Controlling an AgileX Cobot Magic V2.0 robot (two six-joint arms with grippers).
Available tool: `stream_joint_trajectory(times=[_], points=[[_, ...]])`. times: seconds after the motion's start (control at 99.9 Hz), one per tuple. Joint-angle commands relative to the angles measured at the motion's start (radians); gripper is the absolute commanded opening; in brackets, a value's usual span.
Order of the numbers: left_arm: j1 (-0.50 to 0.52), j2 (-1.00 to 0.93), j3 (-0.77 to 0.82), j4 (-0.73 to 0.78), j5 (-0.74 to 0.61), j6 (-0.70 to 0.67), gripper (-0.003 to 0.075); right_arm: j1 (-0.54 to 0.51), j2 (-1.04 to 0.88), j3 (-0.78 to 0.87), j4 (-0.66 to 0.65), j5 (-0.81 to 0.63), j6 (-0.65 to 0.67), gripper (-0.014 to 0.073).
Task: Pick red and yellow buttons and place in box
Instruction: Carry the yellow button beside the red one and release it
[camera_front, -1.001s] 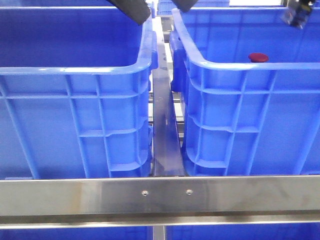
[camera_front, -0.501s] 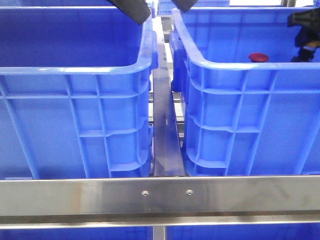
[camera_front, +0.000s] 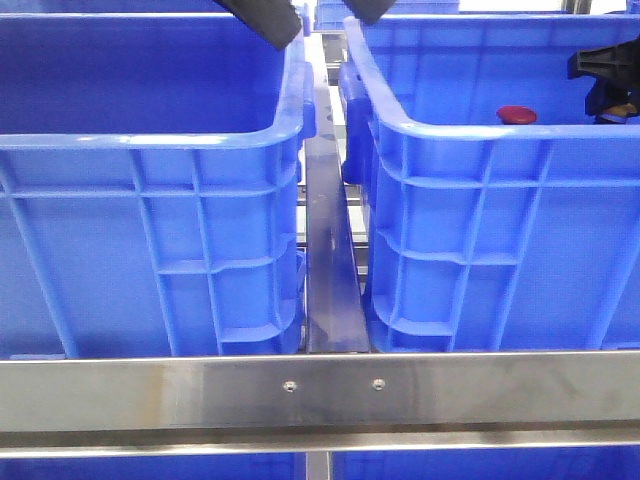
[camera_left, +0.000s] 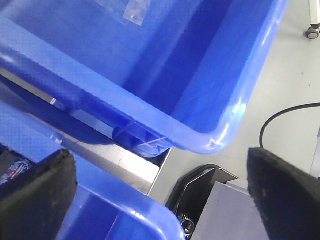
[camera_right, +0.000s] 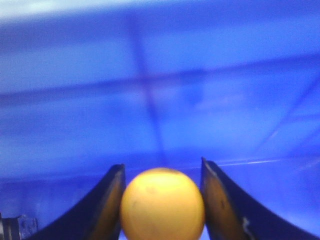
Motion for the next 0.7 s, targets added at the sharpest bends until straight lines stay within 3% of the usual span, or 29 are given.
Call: stream_joint_trajectory(times=[0.0, 0.22, 0.691], points=[[-0.008, -0.044, -0.034, -0.033, -0.036, -0.001, 0.0638, -0.004, -0.045, -0.03, 0.005, 0.016, -0.011, 0.0239], [-0.008, -0.044, -0.034, -0.033, -0.037, -0.001, 0.0638, -0.004, -0.045, -0.03, 0.005, 0.045, -0.011, 0.0477], [-0.008, -0.044, -0.034, -0.033, -0.037, -0.001, 0.0638, -0.008, -0.115, -0.026, 0.005, 0.044, -0.011, 0.0489]])
